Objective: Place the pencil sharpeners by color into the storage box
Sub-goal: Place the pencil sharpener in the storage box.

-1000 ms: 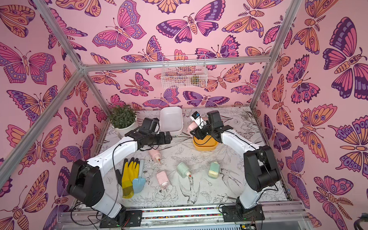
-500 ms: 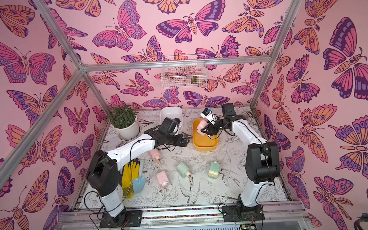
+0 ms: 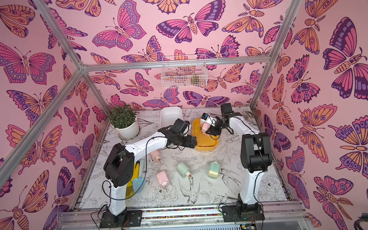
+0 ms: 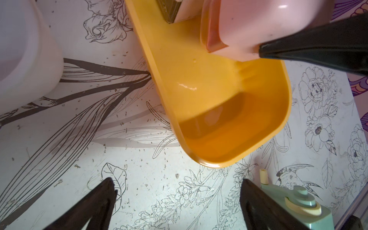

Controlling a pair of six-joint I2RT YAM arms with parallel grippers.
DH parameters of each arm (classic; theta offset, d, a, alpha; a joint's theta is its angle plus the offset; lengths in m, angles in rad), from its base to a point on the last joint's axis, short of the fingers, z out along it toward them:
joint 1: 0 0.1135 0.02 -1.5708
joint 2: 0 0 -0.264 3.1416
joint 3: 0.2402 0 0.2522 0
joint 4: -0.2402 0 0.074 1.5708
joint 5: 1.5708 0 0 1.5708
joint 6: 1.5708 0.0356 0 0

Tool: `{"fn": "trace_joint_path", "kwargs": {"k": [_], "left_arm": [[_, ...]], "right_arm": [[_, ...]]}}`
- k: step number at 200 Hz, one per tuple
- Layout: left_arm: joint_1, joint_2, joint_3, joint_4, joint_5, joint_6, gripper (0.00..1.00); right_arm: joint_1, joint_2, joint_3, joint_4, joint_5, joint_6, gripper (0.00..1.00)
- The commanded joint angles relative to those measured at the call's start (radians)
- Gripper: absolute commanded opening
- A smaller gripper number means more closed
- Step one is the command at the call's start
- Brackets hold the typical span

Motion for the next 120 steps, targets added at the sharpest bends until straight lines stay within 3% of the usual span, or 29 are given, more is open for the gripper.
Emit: {"fn": "trace_joint_path", "kwargs": {"k": [1, 71, 120], "left_arm": [[0.001, 0.029, 0.029, -0.03, 0.024, -0.017, 1.0], [0.002, 0.081, 0.063, -0.067, -0.001, -0.015, 1.0], [0.002, 0.115, 0.118, -0.076, 0.004, -0.019, 1.0]], "right_arm": [[-0.005, -0.002, -0.006, 0.004, 0.001, -0.149, 0.0], [-0.004, -0.007, -0.079, 0.134, -0.054, -0.252, 0.0], [0.0, 0.019, -0.079, 0.141, -0.005, -0.307, 0.0]]}}
